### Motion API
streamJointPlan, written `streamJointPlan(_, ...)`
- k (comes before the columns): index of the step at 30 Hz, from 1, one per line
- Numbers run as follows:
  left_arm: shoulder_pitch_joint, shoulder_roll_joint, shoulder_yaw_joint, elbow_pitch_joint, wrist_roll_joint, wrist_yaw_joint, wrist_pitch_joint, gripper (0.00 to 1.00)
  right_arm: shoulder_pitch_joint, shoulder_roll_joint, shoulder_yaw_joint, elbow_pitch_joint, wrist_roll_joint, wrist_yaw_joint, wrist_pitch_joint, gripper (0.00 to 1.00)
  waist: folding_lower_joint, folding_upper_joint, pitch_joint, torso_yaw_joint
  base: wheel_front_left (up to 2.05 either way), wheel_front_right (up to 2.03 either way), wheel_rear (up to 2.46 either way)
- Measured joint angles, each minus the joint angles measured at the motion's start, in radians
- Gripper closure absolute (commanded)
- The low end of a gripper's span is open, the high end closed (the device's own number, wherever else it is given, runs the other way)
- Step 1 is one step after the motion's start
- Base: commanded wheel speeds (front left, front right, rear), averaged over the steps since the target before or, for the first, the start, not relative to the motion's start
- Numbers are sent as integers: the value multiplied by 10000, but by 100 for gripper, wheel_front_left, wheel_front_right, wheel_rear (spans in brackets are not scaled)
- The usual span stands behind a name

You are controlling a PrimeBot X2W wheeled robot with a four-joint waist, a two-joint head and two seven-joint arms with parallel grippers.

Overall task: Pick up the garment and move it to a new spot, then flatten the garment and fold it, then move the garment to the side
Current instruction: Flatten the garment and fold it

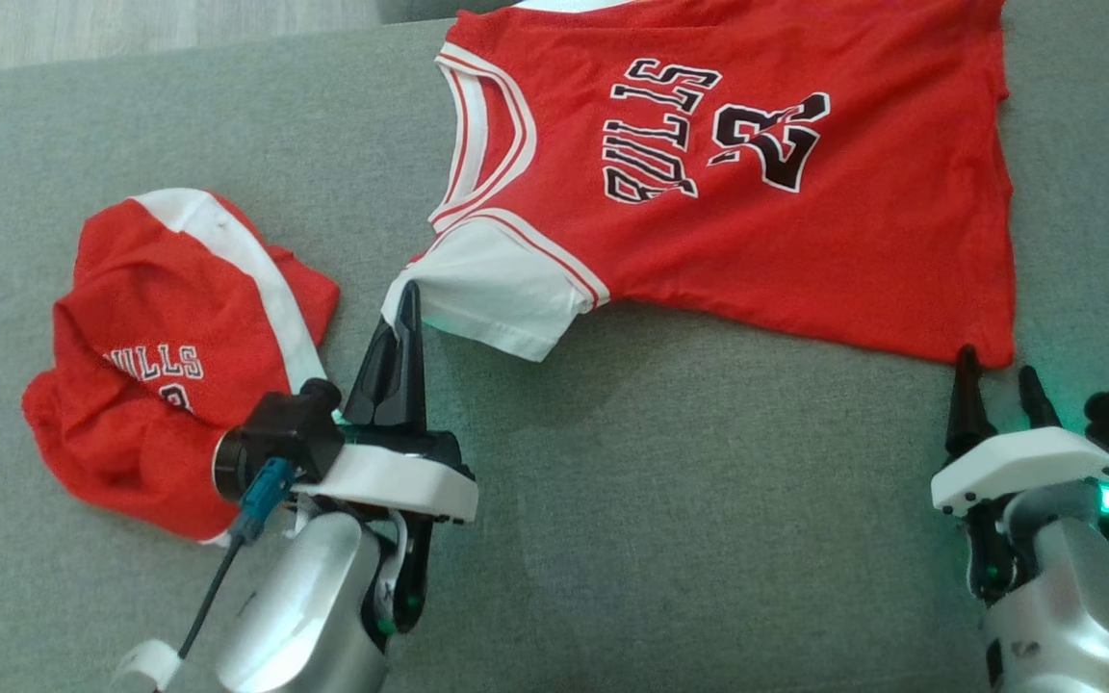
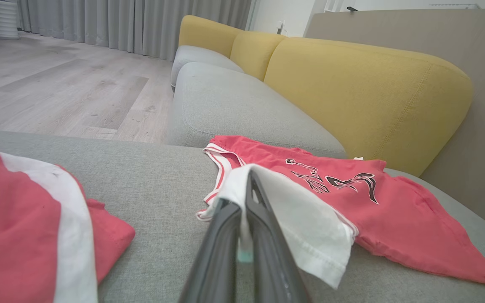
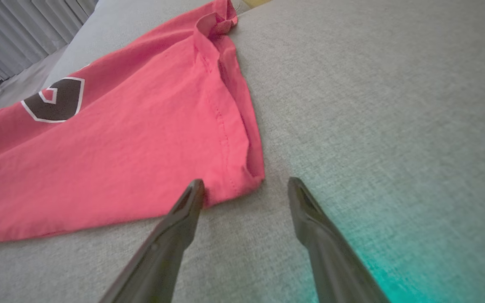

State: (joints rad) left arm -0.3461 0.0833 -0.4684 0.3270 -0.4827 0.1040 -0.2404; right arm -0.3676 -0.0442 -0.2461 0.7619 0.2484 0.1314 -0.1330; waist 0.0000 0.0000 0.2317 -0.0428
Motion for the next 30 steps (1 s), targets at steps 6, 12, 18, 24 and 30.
streamJointPlan(6, -1, 2, -50, -2, 0, -2, -2, 100, -769, -36, -73, 1081, 0, 0, -562, 27, 0, 0, 95, 74, 0, 0, 0)
streamJointPlan(12, -1, 13, -50, 23, -6, -29, -4, 100, -1161, -75, 6, 1645, -115, 0, -888, 100, 0, 0, 119, 59, 0, 0, 0)
streamJointPlan(18, -6, 125, 222, -21, -238, -75, -77, 100, -1174, -63, 249, 765, -211, 0, -1081, 100, 0, 0, -46, -103, 0, 0, 0)
streamJointPlan(24, -250, 441, 510, -437, -625, -284, 301, 100, -1401, -56, 606, -1116, -105, 0, -1127, 100, 0, 0, -414, -266, 0, 0, 0)
streamJointPlan(30, -1464, 800, 817, -1287, -734, -337, 951, 100, -1476, -226, 947, -3331, -209, 0, -276, 100, -1, 0, -904, -300, 0, 0, 0)
